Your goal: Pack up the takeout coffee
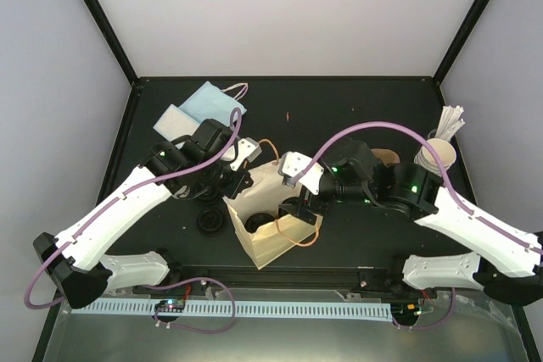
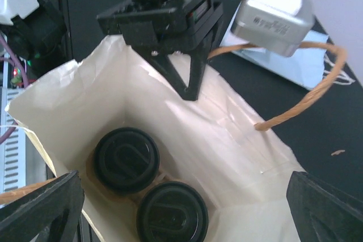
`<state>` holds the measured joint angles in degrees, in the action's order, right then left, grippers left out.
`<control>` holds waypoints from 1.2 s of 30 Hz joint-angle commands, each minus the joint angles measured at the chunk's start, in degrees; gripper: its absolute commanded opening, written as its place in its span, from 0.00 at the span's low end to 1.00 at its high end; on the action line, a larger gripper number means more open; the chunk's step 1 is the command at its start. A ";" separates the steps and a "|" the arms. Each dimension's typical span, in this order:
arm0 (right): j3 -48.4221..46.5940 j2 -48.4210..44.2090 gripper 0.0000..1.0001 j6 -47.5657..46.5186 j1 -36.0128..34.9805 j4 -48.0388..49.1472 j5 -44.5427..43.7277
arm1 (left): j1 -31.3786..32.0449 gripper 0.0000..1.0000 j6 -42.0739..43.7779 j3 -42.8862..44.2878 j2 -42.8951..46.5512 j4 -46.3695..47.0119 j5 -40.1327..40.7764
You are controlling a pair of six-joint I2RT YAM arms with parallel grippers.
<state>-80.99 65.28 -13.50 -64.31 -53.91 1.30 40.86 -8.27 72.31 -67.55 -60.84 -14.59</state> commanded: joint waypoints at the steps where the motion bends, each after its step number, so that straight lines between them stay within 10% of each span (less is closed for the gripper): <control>1: -0.49 -3.48 1.00 2.21 -0.11 4.78 -1.41 | 0.36 0.02 -0.32 0.98 0.22 0.81 0.71; 17: 3.41 -11.51 1.00 17.45 -0.03 11.56 -30.39 | 0.71 0.07 -0.94 1.05 1.40 1.07 1.84; 36: 6.14 -10.96 1.00 28.07 0.46 4.19 -37.18 | 0.66 0.98 -1.31 -0.61 9.21 5.05 5.24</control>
<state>-74.30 54.00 13.87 -64.20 -48.66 -34.41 41.34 -9.56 72.25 -60.82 -59.02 -11.55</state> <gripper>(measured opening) 0.999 0.934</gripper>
